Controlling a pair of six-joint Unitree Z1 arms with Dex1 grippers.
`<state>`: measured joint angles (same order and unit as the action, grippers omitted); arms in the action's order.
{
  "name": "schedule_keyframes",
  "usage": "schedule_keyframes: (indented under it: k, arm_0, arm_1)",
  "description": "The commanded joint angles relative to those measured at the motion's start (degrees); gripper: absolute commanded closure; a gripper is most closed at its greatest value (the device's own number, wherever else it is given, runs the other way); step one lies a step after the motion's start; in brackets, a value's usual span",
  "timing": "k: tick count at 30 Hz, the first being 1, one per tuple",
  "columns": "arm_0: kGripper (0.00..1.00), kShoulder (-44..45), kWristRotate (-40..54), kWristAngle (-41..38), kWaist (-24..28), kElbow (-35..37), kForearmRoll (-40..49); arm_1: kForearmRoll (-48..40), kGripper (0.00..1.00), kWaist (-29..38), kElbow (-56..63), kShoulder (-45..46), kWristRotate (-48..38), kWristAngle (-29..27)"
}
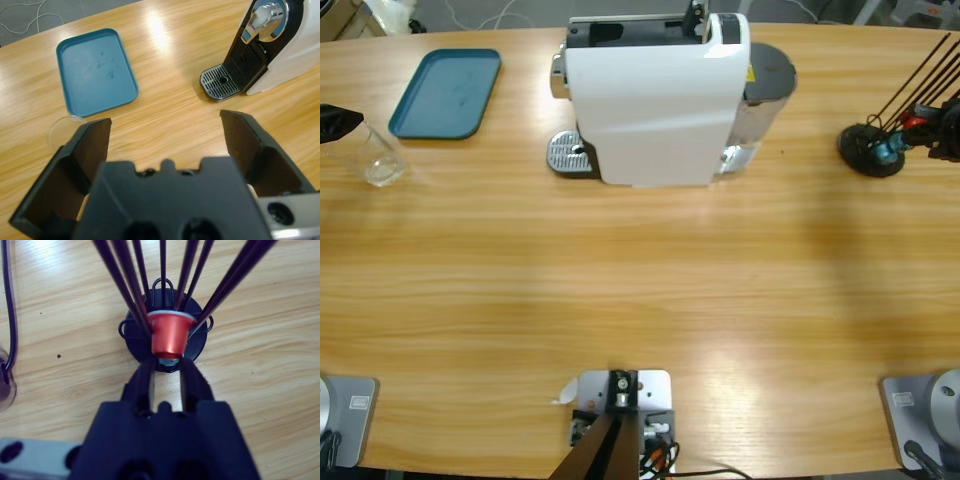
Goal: Pour coffee
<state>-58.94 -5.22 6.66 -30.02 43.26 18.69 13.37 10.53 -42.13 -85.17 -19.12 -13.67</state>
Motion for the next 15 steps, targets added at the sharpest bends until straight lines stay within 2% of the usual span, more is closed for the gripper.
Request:
schedule_keyframes:
  k: [1, 6, 9, 15]
  arm_0:
    - [0.055, -0.39, 0.56, 0.57, -0.12, -2.66, -0.93]
    - [0.055, -0.35, 0.56, 0.55, -0.21, -2.75, -1.02]
    - [0.055, -0.32, 0.56, 0.55, -0.3, -2.75, -1.02]
    - [0.055, -0.39, 0.56, 0.55, -0.39, -2.82, -1.02]
  arm_1:
    - [-0.19, 0.069, -1.03, 0.56, -1.48, 0.75, -0.13]
    - [-0.24, 0.121, -1.03, 0.14, -2.0, 0.75, -0.21]
    - [-0.27, 0.193, -1.12, -0.18, -2.18, 0.83, -0.42]
    - [-0.47, 0.22, -1.12, -0.23, -1.41, 0.9, -1.0]
